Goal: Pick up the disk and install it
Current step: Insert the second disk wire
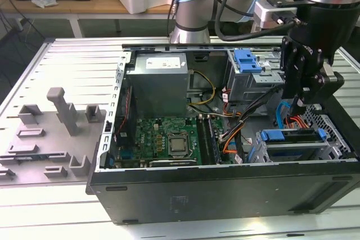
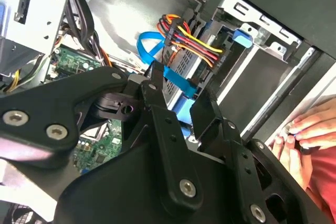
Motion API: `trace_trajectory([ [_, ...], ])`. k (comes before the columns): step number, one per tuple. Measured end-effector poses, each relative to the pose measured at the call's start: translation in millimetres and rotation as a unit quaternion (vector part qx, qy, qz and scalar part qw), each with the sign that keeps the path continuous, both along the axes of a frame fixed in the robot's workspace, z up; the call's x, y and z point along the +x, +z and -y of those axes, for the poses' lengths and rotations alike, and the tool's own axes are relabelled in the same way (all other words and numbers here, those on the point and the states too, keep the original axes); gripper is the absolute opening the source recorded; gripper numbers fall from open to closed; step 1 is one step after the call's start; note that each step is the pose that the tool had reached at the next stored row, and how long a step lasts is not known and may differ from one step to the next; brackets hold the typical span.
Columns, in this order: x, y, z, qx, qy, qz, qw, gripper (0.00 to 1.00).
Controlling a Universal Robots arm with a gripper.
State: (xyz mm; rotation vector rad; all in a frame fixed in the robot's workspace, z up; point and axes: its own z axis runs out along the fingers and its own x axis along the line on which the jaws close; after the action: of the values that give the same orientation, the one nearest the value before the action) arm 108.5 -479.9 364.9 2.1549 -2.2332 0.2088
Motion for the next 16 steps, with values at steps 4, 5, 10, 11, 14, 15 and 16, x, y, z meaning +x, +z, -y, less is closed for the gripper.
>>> trace_trajectory([
  [4, 0.0, -0.1, 0.1, -0.0001, 0.0, 0.0, 1.0, 0.48],
  [5, 0.0, -0.1, 0.1, -0.0001, 0.0, -0.0001, 1.0, 0.48],
  [10, 0.0, -0.1, 0.1, -0.0001, 0.0, -0.0001, 1.0, 0.48],
  [11, 0.0, -0.1, 0.1, -0.0001, 0.0, -0.0002, 1.0, 0.48],
  [14, 0.0, -0.1, 0.1, -0.0001, 0.0, -0.0002, 1.0, 0.48],
  [15, 0.0, -0.1, 0.1, -0.0002, 0.0, -0.0002, 1.0, 0.48],
  [16, 0.0, 0.0, 0.1, -0.0003, 0.0, -0.0002, 1.0, 0.48],
])
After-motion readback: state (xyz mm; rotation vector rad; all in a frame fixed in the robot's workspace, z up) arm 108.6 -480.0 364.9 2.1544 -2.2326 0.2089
